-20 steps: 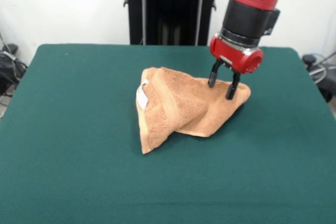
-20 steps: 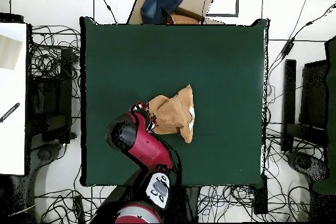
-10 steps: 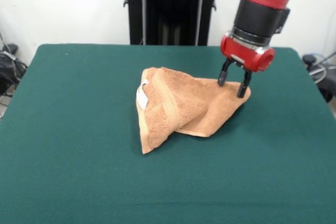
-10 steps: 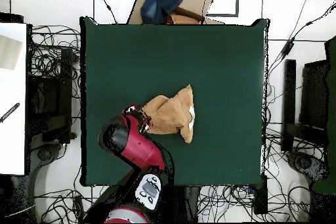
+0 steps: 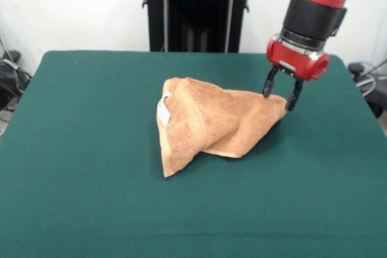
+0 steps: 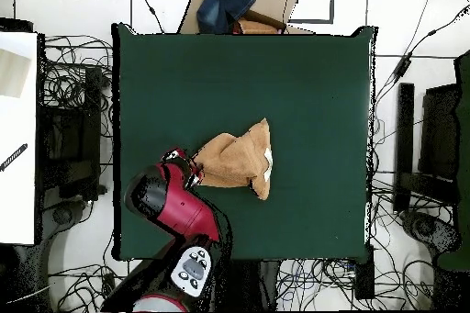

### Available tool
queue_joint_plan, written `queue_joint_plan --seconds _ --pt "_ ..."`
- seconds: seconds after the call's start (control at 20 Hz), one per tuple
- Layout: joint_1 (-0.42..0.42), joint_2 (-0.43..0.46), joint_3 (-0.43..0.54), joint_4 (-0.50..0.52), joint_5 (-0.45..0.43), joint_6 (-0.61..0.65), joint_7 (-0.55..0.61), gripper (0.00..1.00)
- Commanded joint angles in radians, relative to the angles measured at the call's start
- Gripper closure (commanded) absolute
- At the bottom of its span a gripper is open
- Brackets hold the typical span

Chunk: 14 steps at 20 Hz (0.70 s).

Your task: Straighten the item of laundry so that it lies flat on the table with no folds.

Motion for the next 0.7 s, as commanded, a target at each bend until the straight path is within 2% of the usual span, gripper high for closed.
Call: queue_joint_plan --seconds 0.05,0.5,0.7 --pt "-0.068 0.016 0.062 -0.001 0.011 -0.057 0.267 0.0" --pt "-0.088 0.026 0.079 -0.013 -0.004 -0.077 0.257 0.0" --pt "-0.067 0.036 0.061 -0.022 0.013 -0.077 0.251 0.0"
